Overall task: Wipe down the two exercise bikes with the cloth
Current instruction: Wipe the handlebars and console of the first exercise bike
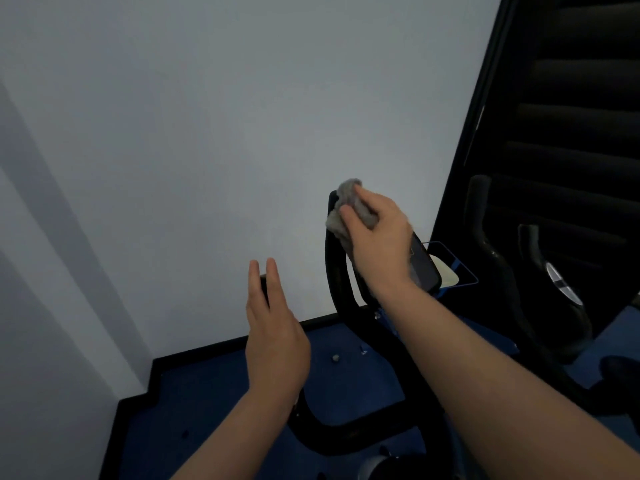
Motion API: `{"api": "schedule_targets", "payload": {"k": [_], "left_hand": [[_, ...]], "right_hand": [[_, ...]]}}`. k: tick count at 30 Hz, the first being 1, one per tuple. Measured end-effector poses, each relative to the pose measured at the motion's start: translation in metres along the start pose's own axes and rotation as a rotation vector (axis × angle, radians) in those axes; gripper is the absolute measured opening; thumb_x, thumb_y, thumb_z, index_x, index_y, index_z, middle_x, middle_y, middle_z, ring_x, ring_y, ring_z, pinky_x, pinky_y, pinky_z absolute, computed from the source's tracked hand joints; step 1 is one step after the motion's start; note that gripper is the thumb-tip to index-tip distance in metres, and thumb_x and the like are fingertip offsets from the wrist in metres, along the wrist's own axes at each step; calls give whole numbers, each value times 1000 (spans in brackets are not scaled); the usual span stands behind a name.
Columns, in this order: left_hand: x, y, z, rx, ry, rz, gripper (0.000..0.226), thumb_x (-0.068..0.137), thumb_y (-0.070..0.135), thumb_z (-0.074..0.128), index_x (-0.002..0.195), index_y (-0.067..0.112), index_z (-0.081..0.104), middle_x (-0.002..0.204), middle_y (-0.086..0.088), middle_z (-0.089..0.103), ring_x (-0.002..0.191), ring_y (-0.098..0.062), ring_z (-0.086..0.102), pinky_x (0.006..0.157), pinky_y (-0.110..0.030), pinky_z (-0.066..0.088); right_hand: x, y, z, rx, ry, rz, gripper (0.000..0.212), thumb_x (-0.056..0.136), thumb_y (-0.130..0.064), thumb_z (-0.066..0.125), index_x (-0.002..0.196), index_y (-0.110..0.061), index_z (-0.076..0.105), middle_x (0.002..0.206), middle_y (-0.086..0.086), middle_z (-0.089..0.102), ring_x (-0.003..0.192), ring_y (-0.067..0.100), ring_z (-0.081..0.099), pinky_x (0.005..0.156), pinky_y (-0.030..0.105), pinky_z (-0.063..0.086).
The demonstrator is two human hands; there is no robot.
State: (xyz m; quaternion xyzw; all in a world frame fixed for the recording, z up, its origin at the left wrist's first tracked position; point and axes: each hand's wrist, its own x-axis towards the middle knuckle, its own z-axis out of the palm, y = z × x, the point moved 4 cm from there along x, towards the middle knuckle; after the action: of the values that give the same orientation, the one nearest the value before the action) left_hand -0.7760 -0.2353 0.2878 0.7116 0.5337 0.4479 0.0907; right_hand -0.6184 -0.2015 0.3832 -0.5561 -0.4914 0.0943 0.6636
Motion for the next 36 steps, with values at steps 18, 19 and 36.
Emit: {"api": "schedule_targets", "payload": {"k": [18,19,36], "left_hand": [[1,-1,0,15,-7,-48,85,93,-7,42,150,29,-9,159,9,-16,138,-20,25,71,-22,50],[1,-2,1,18,-8,-48,85,93,-7,42,151,28,-8,159,8,-16,137,-20,26,71,-21,49],[0,-3,-3,35,29,-9,73,96,-3,39,155,24,5,161,7,-9,140,-18,21,84,-18,35]], "right_hand": [[-37,0,13,-697,-283,-470,24,85,-9,68,108,-12,70,110,8,52,97,24,51,61,35,51],[-47,7,12,-698,-345,-435,23,87,-12,66,109,-12,70,110,7,52,97,23,52,65,37,52],[-55,27,-45,-435,-945,-63,26,77,-13,77,90,-36,75,99,-12,54,92,1,55,82,13,43]]}}
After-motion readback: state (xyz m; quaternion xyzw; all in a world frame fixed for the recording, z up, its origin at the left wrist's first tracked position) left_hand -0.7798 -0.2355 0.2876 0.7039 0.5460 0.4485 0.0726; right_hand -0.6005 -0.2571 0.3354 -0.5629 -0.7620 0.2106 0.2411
